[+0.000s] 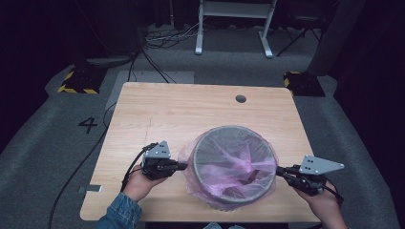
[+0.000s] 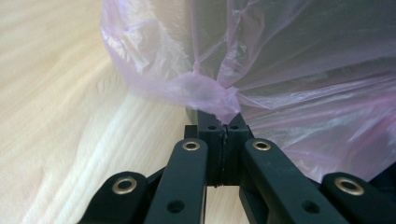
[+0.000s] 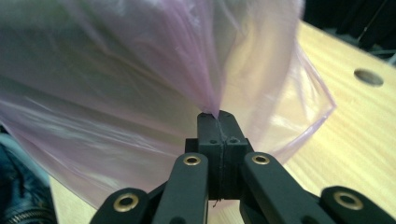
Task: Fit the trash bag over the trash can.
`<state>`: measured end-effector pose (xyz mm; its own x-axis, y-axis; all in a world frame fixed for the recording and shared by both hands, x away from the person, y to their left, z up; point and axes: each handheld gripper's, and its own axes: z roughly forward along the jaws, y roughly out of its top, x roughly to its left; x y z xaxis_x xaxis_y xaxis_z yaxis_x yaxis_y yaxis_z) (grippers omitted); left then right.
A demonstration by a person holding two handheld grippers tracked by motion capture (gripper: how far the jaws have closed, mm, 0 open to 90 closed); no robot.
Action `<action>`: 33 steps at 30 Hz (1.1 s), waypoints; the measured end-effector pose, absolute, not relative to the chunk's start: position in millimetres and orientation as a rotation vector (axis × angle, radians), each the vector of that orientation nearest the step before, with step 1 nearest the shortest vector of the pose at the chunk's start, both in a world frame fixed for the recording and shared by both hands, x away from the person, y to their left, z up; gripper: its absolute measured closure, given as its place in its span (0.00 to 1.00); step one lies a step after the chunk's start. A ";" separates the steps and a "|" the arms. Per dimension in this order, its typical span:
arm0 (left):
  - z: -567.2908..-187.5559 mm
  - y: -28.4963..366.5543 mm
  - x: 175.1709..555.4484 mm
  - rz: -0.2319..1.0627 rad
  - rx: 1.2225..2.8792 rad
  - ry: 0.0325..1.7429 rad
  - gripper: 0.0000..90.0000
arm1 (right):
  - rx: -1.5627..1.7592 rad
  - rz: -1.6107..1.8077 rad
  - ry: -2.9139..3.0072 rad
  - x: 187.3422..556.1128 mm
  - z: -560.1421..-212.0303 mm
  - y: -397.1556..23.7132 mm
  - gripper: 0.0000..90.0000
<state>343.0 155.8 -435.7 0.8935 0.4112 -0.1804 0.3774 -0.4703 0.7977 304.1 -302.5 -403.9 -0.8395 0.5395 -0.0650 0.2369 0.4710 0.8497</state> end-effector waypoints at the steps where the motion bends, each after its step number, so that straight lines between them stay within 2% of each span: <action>1: -439.7 155.2 343.2 0.030 2.128 0.575 0.99 | 0.661 1.306 2.409 306.1 -407.3 -302.1 1.00; 5: -450.3 150.7 340.0 -0.001 2.184 0.575 0.99 | 0.702 1.296 2.434 315.8 -419.0 -301.4 1.00; 10: -455.4 151.6 337.9 -0.022 2.175 0.583 0.99 | 0.777 1.355 2.437 327.7 -431.6 -302.8 1.00; 16: -464.5 143.8 339.7 -0.015 2.235 0.608 0.99 | 0.797 1.323 2.401 337.0 -430.0 -296.4 0.99; 20: -463.4 148.3 342.2 -0.043 2.071 0.621 0.99 | 0.784 1.310 2.364 345.5 -427.5 -287.5 0.96; 23: -463.6 150.7 346.4 -0.001 2.071 0.666 0.99 | 0.770 1.295 2.396 350.7 -429.5 -281.0 1.00; 26: -468.6 146.1 346.7 0.025 2.133 0.673 0.99 | 0.804 1.245 2.461 353.4 -437.2 -276.8 1.00; 33: -473.3 145.0 343.4 0.010 2.110 0.684 0.99 | 0.858 1.196 2.521 351.4 -450.3 -285.0 1.00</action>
